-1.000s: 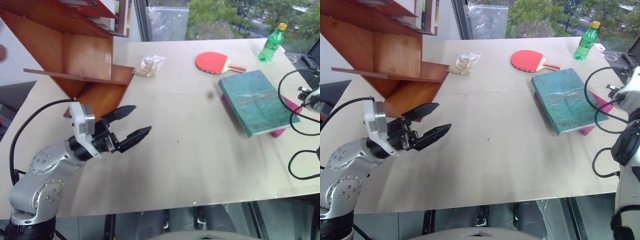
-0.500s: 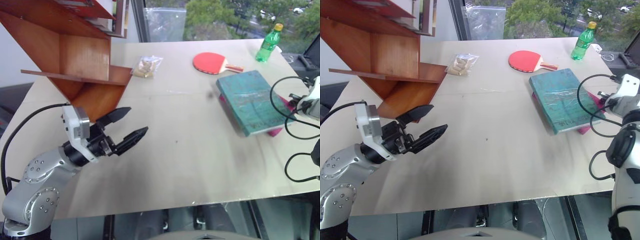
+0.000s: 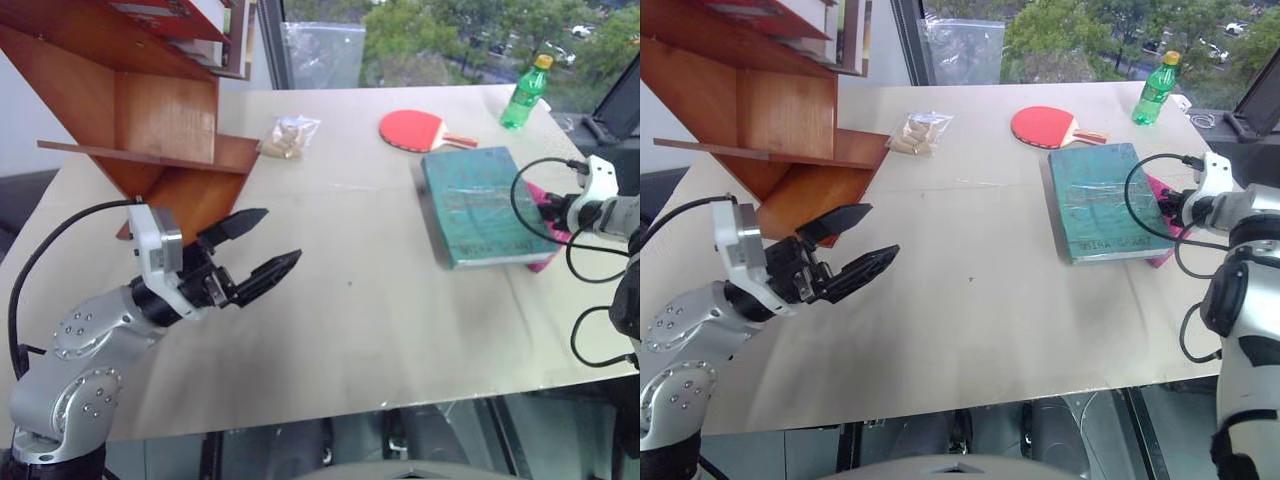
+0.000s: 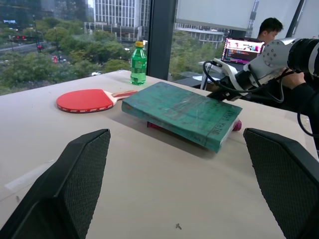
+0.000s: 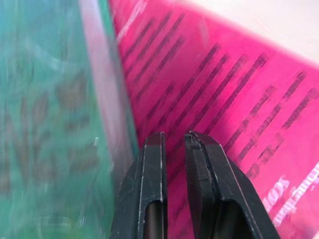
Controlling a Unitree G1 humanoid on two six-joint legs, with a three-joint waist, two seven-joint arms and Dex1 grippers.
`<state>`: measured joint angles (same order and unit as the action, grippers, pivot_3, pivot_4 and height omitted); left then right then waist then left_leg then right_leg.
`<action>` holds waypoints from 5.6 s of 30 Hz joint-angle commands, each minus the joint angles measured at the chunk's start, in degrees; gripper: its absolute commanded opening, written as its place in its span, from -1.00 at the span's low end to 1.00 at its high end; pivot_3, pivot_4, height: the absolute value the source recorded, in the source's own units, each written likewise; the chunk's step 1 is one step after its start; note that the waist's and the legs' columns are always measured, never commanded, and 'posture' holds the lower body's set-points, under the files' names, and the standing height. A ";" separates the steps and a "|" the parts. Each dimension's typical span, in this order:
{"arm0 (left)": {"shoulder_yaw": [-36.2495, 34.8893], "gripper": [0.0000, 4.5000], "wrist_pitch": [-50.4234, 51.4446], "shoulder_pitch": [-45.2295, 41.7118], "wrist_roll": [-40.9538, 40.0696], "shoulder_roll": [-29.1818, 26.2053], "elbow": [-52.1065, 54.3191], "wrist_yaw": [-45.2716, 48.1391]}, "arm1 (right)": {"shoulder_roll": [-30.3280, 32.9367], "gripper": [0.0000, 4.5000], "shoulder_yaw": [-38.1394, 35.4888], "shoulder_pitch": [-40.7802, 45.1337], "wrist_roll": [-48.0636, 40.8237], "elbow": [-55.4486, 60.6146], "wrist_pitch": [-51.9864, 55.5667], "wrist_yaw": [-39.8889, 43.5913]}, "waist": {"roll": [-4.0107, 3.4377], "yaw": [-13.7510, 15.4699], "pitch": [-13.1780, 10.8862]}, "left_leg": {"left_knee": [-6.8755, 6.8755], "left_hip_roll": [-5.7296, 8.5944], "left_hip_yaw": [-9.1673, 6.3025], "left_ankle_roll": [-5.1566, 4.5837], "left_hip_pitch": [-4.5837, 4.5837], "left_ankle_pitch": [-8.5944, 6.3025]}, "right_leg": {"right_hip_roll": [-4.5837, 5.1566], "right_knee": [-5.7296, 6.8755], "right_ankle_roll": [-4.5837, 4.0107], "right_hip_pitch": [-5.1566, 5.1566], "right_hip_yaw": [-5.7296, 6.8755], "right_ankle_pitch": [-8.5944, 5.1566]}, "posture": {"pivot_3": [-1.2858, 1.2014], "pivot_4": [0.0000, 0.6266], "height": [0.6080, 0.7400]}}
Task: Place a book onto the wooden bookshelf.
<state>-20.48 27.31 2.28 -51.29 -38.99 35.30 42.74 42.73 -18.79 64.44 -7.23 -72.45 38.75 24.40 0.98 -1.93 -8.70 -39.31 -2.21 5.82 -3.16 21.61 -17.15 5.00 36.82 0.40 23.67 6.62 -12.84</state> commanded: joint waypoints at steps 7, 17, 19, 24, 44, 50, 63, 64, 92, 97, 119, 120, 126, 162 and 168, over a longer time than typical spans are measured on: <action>0.28 1.00 -0.88 -0.35 -0.05 0.26 0.28 0.35 | 7.76 -0.70 5.48 -10.90 4.16 13.58 -4.76 -0.78 | -0.81 1.12 -0.49 | 0.05 0.01 0.04 0.00 0.14 0.00 | -0.03 -0.04 0.03 0.15 0.03 -0.01 | 0.03 -0.52 1.00; 0.69 1.00 -1.14 -1.98 0.39 -0.05 -2.01 2.12 | 10.85 -0.70 0.69 -46.48 -5.61 64.34 16.04 10.71 | -1.04 1.52 -0.56 | 0.08 0.01 0.00 0.00 0.16 0.00 | -0.14 -0.02 0.28 0.21 0.05 -0.16 | 0.03 -0.52 1.00; 0.96 1.00 -1.11 -2.43 0.58 -0.07 -2.50 2.55 | 9.32 -0.70 -0.14 -48.92 -7.59 68.49 17.42 11.36 | -1.03 1.46 -0.56 | 0.07 0.00 -0.02 0.00 0.15 0.01 | -0.27 -0.02 0.31 0.20 0.07 -0.18 | 0.03 -0.52 1.00; 0.83 1.00 -0.98 -3.16 0.71 -0.36 -3.32 3.41 | 6.42 -0.70 -0.63 -52.46 -13.32 78.01 18.84 14.05 | -1.02 1.49 -0.57 | 0.04 -0.05 -0.04 0.01 0.14 0.01 | -0.39 0.01 0.32 0.21 0.01 -0.18 | 0.03 -0.52 1.00; 1.71 1.00 -1.42 -2.68 1.46 0.64 -3.07 3.38 | 4.54 -0.70 -8.98 -43.49 -31.77 88.38 26.15 10.48 | -0.82 2.43 -0.67 | 0.01 0.01 -0.06 -0.01 0.20 0.00 | -0.39 -0.04 0.09 0.26 -0.01 -0.05 | 0.03 -0.52 1.00; 3.43 1.00 -1.63 -4.34 2.12 1.47 -3.85 3.60 | 4.11 -0.70 0.45 -16.67 -13.75 44.01 14.50 -4.70 | -0.68 2.62 -0.71 | 0.00 0.05 -0.05 -0.02 0.21 0.01 | -0.40 0.01 0.03 0.28 0.03 -0.04 | 0.03 -0.52 1.00; 2.23 1.00 -2.28 -1.96 2.41 2.40 -1.46 2.06 | -2.70 -0.70 2.59 3.68 -1.91 -4.17 -10.13 -11.36 | -0.72 1.94 -0.73 | 0.14 0.01 0.11 -0.01 0.52 0.02 | -0.36 -0.18 0.06 0.49 0.12 -0.03 | 0.03 -0.52 1.00; 1.80 1.00 -2.35 -1.32 2.27 2.41 -1.03 1.76 | -3.41 -0.70 3.32 3.60 -1.31 -4.30 -9.50 -8.04 | -0.72 1.79 -0.73 | 0.13 0.00 0.08 -0.01 0.47 0.02 | -0.35 -0.13 0.06 0.48 0.09 -0.02 | 0.03 -0.52 1.00; -0.31 1.00 -2.37 1.41 1.06 1.46 0.85 0.16 | -9.13 -0.70 5.25 0.65 4.33 -4.30 -10.32 8.45 | -0.80 -0.64 -0.75 | 0.08 -0.12 0.19 0.08 0.09 0.06 | -0.23 0.07 0.03 0.25 -0.11 -0.01 | 0.03 -0.52 1.00; -0.65 1.00 -2.12 1.60 0.96 1.41 0.96 0.12 | -9.13 -0.70 5.90 -0.51 4.91 -3.90 -11.73 8.72 | -0.79 -0.60 -0.74 | 0.08 -0.13 0.19 0.08 0.09 0.06 | -0.21 0.08 0.03 0.26 -0.10 -0.01 | 0.03 -0.52 1.00; -3.59 1.00 -2.64 5.07 1.93 -1.30 -1.68 4.24 | -19.82 -0.70 10.28 -3.19 3.09 2.66 -17.05 35.98 | -0.76 -1.06 -0.73 | 0.03 -0.30 0.24 0.14 0.01 0.09 | -0.41 0.13 0.00 0.27 -0.23 0.00 | 0.03 -0.52 1.00; -3.66 1.00 -2.66 5.00 2.05 -1.41 -1.93 4.42 | -20.07 -0.70 10.09 -3.76 2.33 4.13 -16.06 36.85 | -0.76 -0.91 -0.73 | 0.03 -0.27 0.23 0.14 0.03 0.09 | -0.40 0.12 0.00 0.27 -0.21 0.00 | 0.03 -0.52 1.00; -4.51 1.00 -1.98 4.60 2.17 -1.58 -3.25 3.52 | -15.43 -0.70 10.99 -14.14 2.25 25.56 -10.86 31.28 | -0.81 0.10 -0.75 | 0.04 -0.15 0.09 0.14 0.13 0.08 | -0.12 0.11 -0.01 0.29 -0.05 0.00 | 0.03 -0.52 1.00; -8.15 1.00 -3.76 4.84 9.52 -4.51 -15.33 12.22 | -34.51 -0.99 46.55 -12.53 1.02 79.43 2.13 9.12 | -0.64 1.08 -0.83 | 0.04 0.04 -0.28 0.26 0.91 0.16 | -0.31 0.19 -0.05 1.00 0.40 -0.03 | 0.03 -0.52 1.00; -9.49 1.00 -4.18 7.90 8.94 -2.58 -12.69 10.94 | -34.39 -0.99 55.49 -10.47 11.00 66.59 -9.68 10.05 | -0.65 0.30 -0.83 | 0.05 0.00 -0.20 0.26 1.00 0.16 | -0.35 0.21 -0.05 1.12 0.44 -0.03 | 0.03 -0.52 1.00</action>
<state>-27.45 24.41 9.66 -41.34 -41.62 20.44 54.03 8.25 35.87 52.59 1.24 -4.93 32.87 34.11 0.33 -1.63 -9.54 -39.26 -2.21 5.57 -2.89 22.63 -16.99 4.66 37.04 0.35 24.79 7.07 -12.87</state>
